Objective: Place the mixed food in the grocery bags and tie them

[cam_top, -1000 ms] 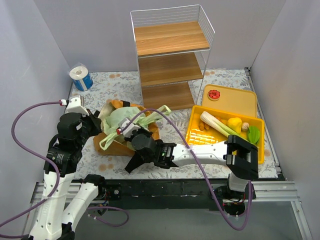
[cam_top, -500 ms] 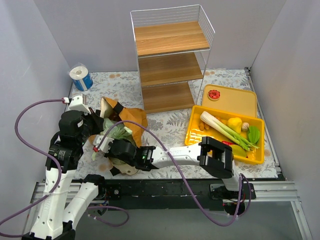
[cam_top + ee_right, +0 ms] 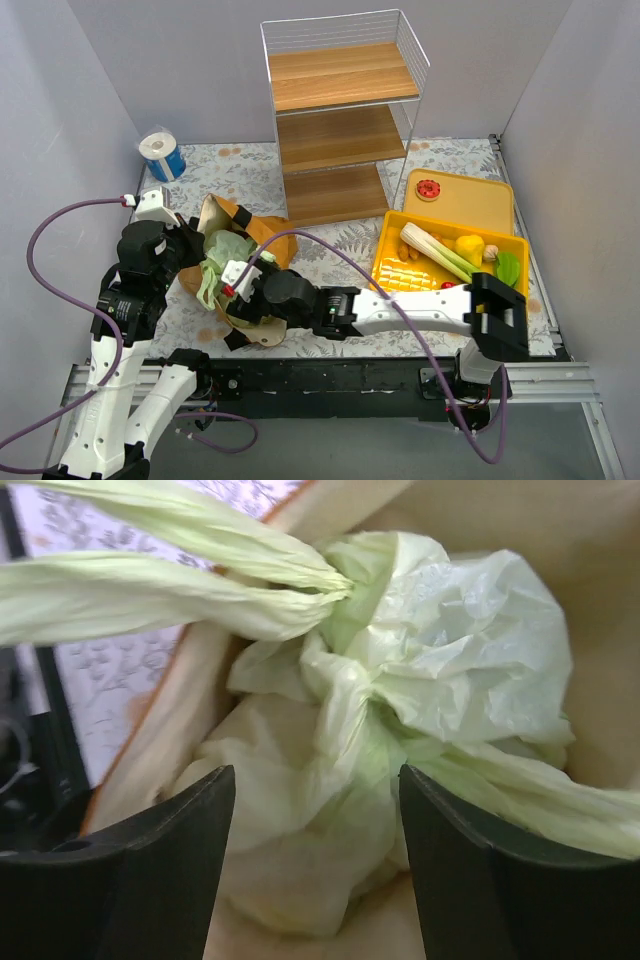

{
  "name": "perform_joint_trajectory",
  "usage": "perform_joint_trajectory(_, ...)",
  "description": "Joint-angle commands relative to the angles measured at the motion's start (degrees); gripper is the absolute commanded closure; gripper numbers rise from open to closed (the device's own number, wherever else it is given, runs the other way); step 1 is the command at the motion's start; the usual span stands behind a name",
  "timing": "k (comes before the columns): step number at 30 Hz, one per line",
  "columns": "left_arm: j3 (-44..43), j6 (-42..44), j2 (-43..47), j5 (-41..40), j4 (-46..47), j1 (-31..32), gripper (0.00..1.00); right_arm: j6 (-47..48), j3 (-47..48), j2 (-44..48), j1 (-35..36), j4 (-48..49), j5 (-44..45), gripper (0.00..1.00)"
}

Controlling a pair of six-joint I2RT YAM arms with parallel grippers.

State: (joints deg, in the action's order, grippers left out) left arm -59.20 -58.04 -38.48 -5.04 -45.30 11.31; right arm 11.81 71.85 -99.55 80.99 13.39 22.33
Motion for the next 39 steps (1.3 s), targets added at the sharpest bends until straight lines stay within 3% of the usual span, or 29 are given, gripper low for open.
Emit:
perform_joint_trajectory(1,-1.4,0.6,0.3,-2.5,5.7,0.2,1.0,-3.0,-4.3,10.9,1.7,0.8,-5.0,0.24)
perform_joint_trajectory(4,-1.4,1.1,0.2,-3.0,5.8,0.3,1.0,-7.1,-6.5,16.3,1.7,-0.2,-7.5,0.19)
perform_joint_trajectory(12,-1.3,1.6,-0.1,-3.8,6.1,0.3,1.0,-19.9,-7.2,20.4,0.5,-16.1,1.5,0.16)
perform_joint_trajectory(19,-1.2,1.4,-0.8,-4.1,6.7,0.3,1.0,-26.1,-10.1,16.6,-3.3,-17.6,-3.3,0.2)
perform_joint_trajectory(23,-0.9,1.4,-0.8,-4.9,6.9,0.3,1.0,-25.8,-12.3,13.5,-5.6,-12.3,-12.7,0.22)
perform_joint_trajectory(25,-0.7,1.6,-1.0,-5.6,7.3,0.3,1.0,-25.0,-11.2,11.2,-6.4,-11.2,-18.9,0.44)
perform_joint_trajectory(26,-0.5,1.8,-1.2,-7.5,7.5,0.3,1.0,-24.2,-10.1,10.5,-6.4,-11.7,-20.8,0.63)
perform_joint_trajectory(28,-0.7,2.5,-2.6,-11.3,8.2,0.3,1.0,-22.6,-3.4,8.4,-6.4,-13.3,-26.5,0.82)
perform_joint_trajectory(29,-2.7,2.7,-3.7,-14.4,7.9,0.3,1.0,-21.1,0.5,7.7,-6.3,-18.9,-27.4,0.98)
perform_joint_trajectory(30,-4.2,3.0,-4.9,-18.9,7.9,0.2,1.0,-19.9,4.5,6.5,-5.8,-22.2,-27.4,0.99)
perform_joint_trajectory(31,-5.6,3.5,-7.4,-20.4,8.4,0.3,1.0,-18.4,14.0,5.9,-5.4,-25.0,-27.0,0.99)
perform_joint_trajectory(34,-12.2,6.6,-11.1,-22.2,11.2,0.2,1.0,-13.8,29.3,4.9,-4.5,-30.9,-22.8,0.99)
perform_joint_trajectory(39,-19.7,12.2,-16.5,-23.0,12.5,0.2,1.0,-12.3,35.0,6.5,-7.7,-27.3,-19.2,0.99)
